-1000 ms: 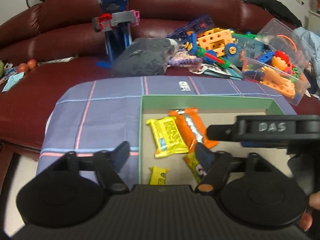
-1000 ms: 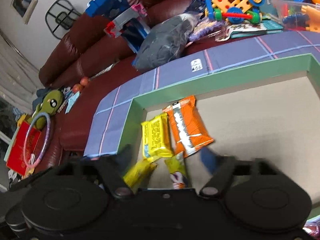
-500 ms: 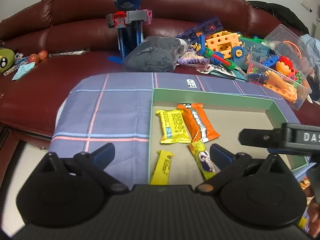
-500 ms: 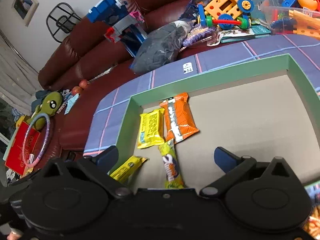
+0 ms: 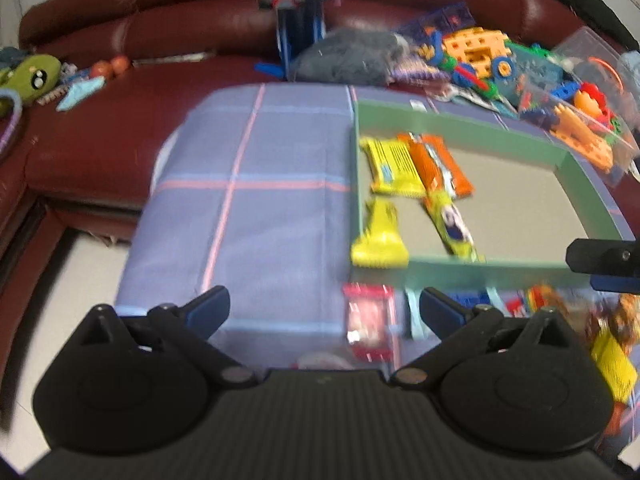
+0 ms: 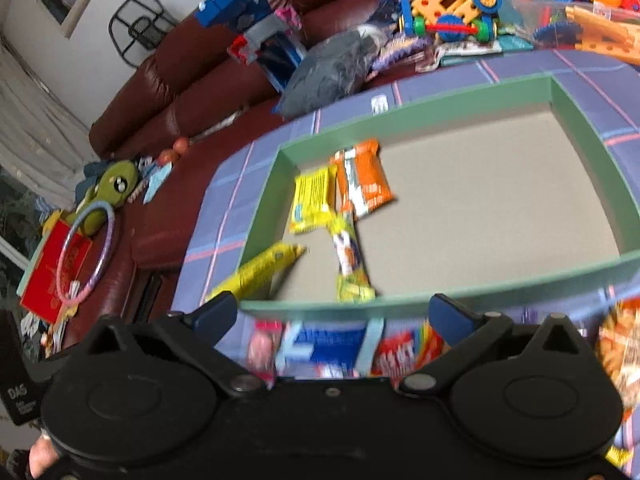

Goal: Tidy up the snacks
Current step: 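Grasp the blue bar with left gripper while right grasps the Skittles bag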

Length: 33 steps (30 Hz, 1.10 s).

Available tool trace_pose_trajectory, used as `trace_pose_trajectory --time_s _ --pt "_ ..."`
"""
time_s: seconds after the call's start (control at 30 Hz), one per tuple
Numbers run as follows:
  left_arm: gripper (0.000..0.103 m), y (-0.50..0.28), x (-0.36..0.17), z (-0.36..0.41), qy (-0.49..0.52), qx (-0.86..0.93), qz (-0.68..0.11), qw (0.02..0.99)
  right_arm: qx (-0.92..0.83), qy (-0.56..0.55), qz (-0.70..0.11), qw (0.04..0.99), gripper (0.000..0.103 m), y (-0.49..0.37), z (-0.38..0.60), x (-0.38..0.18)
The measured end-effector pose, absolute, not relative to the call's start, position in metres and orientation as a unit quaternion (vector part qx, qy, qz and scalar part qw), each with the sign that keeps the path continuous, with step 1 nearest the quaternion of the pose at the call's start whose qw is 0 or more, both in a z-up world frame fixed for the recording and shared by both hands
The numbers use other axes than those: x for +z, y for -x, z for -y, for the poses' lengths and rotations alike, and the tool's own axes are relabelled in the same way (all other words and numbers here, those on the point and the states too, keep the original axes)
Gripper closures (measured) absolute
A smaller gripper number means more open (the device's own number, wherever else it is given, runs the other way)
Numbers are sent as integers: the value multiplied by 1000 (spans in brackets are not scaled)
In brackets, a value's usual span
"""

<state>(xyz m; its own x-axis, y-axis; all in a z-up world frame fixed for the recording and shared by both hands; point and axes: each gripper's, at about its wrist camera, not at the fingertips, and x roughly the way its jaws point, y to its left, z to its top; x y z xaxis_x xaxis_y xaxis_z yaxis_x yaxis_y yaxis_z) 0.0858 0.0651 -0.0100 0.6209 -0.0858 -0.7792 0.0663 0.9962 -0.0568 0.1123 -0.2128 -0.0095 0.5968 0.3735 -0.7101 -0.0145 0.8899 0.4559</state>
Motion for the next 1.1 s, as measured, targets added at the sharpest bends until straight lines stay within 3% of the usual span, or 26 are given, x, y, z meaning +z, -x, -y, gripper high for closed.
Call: trace_pose_trajectory --time_s 0.3,0.4,0.47,0.5,0.53,0.57,0.67,0.73,0.8,1.1 --pt "1 -72 -21 -14 -44 -109 -427 897 87 -204 -458 861 0 -93 230 -26" --pt "12 -76 -25 10 -88 -130 -414 897 59 -203 -452 866 0 -92 239 -26" --pt "21 -79 -32 23 -112 -140 -410 894 48 -205 -448 869 13 -91 244 -27" --pt "29 -82 -35 27 -119 -143 -411 893 45 -205 -445 871 16 -90 247 -28" --pt "37 -86 -39 31 -121 -145 -415 890 43 -204 -443 872 25 -90 248 -30" --pt "40 -90 -42 32 -119 -147 -421 887 42 -202 -442 873 35 -91 250 -32" --pt "43 -99 -49 35 -97 -157 -431 883 43 -203 -446 871 49 -96 252 -37" --pt "46 -101 -52 36 -87 -171 -440 877 49 -204 -450 868 52 -100 250 -41" --pt "58 -101 -57 38 -87 -193 -460 862 58 -204 -456 864 53 -104 247 -46" --pt "58 -82 -67 26 -51 -223 -503 833 87 -198 -517 828 53 -109 227 -79"
